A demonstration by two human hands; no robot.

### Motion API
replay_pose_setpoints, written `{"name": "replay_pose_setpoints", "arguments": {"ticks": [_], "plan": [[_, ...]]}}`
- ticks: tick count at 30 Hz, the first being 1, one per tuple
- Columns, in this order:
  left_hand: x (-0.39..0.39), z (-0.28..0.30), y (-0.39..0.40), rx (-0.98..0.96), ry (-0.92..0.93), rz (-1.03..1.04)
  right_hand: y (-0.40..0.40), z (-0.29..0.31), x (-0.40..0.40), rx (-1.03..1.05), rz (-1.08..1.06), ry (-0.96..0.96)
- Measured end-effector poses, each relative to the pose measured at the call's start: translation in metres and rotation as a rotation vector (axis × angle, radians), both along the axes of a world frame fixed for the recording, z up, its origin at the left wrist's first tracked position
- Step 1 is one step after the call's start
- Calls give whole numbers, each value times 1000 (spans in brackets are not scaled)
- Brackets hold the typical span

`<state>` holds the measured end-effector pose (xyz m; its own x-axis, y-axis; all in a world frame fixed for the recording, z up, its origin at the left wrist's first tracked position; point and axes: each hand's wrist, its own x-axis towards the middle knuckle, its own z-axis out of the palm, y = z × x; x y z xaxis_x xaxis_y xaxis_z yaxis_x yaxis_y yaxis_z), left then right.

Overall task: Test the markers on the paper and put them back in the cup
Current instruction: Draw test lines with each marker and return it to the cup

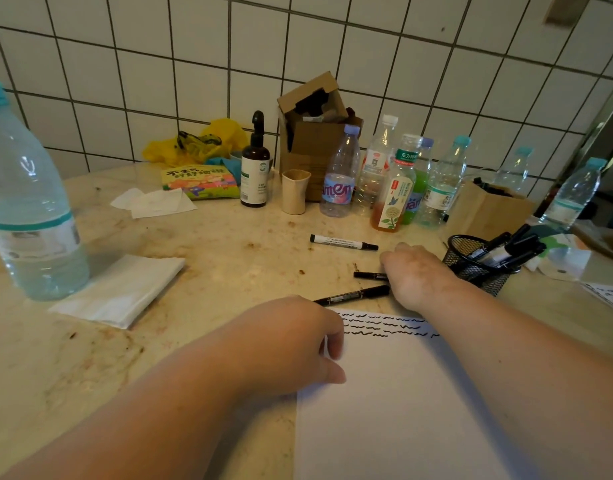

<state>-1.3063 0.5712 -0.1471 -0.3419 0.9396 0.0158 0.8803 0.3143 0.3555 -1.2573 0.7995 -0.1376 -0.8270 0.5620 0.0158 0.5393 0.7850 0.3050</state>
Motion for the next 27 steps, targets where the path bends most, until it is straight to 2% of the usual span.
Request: {"name": "replay_pose_setpoints", "arguments": {"ticks": [8, 11, 14, 18, 22, 27], "plan": [[1, -1, -2, -11, -21, 25, -2, -2, 8, 25, 59, 49], [1, -1, -2, 5, -36, 43, -9, 10, 14, -69, 30, 197], [0, -2, -2, 34, -7, 52, -27, 31, 31, -417, -44, 542], [2, -2, 1, 102, -33, 84, -56, 39, 80, -1018, -64, 865], [8, 4, 5, 196, -94, 82, -74, 17, 110, -1427, 37, 941], [16, 8, 8, 182, -74, 18, -76, -2, 110, -1651, 228, 994]]}}
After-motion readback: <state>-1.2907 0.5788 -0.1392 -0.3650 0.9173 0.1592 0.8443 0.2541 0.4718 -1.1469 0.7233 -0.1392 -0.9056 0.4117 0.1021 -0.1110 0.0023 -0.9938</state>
